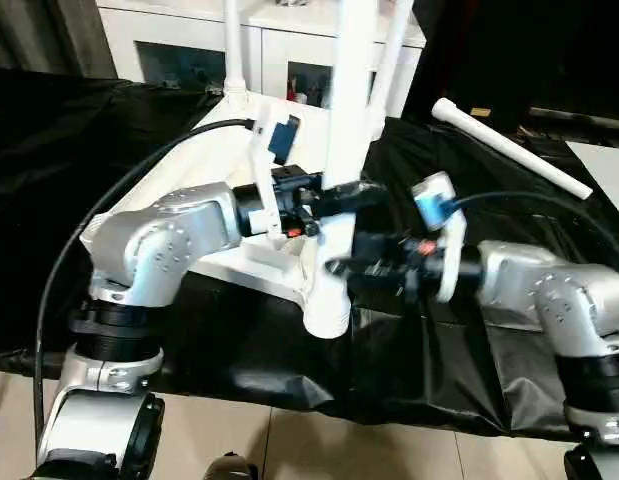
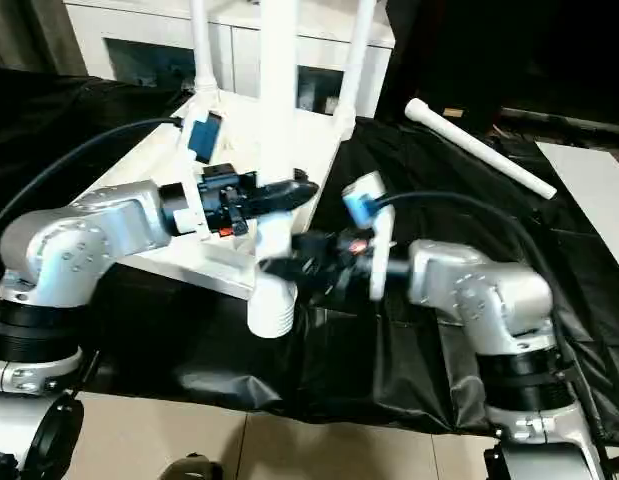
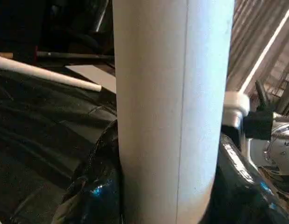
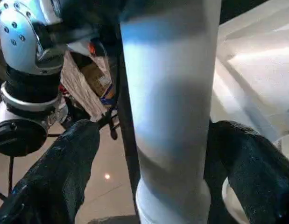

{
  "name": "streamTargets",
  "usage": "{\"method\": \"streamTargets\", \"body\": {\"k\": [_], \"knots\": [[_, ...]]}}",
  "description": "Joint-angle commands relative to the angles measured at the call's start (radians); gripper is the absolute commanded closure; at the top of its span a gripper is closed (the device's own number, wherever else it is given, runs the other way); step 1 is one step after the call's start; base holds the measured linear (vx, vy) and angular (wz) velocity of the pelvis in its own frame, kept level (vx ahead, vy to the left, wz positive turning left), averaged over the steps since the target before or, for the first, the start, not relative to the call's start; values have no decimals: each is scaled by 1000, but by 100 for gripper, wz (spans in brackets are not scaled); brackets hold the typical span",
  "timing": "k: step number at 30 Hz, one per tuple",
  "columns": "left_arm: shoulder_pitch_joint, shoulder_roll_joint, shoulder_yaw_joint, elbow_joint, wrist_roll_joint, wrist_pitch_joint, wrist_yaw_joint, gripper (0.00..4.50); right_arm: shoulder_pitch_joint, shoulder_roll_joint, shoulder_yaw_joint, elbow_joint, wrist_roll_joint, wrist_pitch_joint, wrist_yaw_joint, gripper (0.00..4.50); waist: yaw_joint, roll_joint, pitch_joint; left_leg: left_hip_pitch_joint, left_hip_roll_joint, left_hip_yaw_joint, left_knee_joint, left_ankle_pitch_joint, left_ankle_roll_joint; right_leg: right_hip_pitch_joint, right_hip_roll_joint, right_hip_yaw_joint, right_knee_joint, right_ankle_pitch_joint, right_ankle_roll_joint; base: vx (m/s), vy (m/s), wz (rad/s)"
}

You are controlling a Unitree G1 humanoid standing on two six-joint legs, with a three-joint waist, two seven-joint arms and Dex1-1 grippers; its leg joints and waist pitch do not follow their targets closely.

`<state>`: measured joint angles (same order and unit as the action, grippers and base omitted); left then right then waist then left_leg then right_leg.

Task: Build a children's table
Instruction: Pick table leg

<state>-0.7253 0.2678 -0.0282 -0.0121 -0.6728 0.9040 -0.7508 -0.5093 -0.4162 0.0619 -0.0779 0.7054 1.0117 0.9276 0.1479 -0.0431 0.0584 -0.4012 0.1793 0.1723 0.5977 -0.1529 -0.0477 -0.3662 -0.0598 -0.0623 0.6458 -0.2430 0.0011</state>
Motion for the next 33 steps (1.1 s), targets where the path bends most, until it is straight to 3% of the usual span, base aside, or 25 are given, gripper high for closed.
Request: {"method": "streamTargets", "body": {"k": [1, 24, 31, 33], "knots": [[-30, -3, -17, -2, 0, -15, -13, 264, 5, -7, 11, -20, 3, -6, 2, 49, 1, 4, -70, 34, 56, -19, -70, -122, -44, 35, -92, 50, -72, 23, -185, 0, 0, 0], [-36, 0, -43, 11, 22, -46, -54, 264, 29, 1, 40, -18, -23, -40, -8, 245, 1, 5, -73, 34, 55, -18, -67, -120, -43, 38, -92, 50, -69, 45, -195, 0, 0, 0], [-41, 3, -30, 28, 30, -63, -45, 264, 40, -3, 43, -24, -26, -46, -12, 264, 2, 8, -74, 34, 55, -19, -66, -117, -40, 38, -93, 50, -67, 56, -200, 0, 0, 0], [-59, -9, -17, 64, 75, -71, 36, 264, 41, 0, 40, -22, -33, -53, -20, 264, 2, 6, -74, 34, 55, -19, -66, -116, -41, 38, -92, 50, -67, 64, -201, 0, 0, 0]]}}
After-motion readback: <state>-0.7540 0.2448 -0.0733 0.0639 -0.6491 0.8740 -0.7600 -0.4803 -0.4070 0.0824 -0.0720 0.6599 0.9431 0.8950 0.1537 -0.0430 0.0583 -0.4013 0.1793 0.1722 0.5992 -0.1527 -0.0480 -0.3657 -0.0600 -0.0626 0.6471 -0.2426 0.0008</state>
